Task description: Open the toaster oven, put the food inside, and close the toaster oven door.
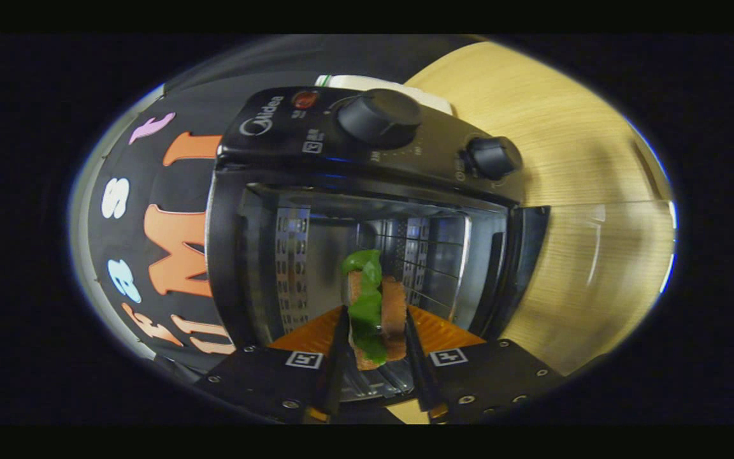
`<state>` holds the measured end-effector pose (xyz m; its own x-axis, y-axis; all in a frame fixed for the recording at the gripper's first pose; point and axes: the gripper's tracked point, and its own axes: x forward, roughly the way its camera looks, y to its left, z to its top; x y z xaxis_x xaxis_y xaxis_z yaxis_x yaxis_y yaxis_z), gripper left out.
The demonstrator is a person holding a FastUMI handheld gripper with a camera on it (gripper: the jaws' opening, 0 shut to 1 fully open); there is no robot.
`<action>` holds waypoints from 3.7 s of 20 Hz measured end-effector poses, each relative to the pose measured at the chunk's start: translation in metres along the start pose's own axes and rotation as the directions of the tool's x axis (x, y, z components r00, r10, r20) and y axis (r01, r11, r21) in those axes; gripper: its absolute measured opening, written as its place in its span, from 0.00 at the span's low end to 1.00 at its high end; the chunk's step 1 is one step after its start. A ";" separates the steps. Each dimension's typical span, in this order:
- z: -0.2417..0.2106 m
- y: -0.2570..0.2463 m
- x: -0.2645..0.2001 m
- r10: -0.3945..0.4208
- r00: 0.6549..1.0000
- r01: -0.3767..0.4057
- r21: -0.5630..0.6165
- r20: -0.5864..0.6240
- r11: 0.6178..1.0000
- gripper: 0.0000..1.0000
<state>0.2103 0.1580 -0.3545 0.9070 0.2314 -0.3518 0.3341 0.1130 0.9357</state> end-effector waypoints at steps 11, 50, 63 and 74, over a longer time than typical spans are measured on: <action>0.007 -0.018 -0.032 -0.126 0.992 0.128 -0.086 0.022 0.988 0.98; -0.005 -0.161 -0.194 -0.516 0.856 0.056 -0.992 -0.009 0.110 1.00; -0.009 -0.117 -0.195 -0.454 0.890 -0.032 -0.999 -0.034 0.011 0.99; -0.002 -0.019 -0.168 -0.285 0.959 -0.005 -0.999 0.011 -0.054 1.00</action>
<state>0.0507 0.1183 -0.3131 0.7771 0.1791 -0.6034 -0.2782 0.9577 -0.0740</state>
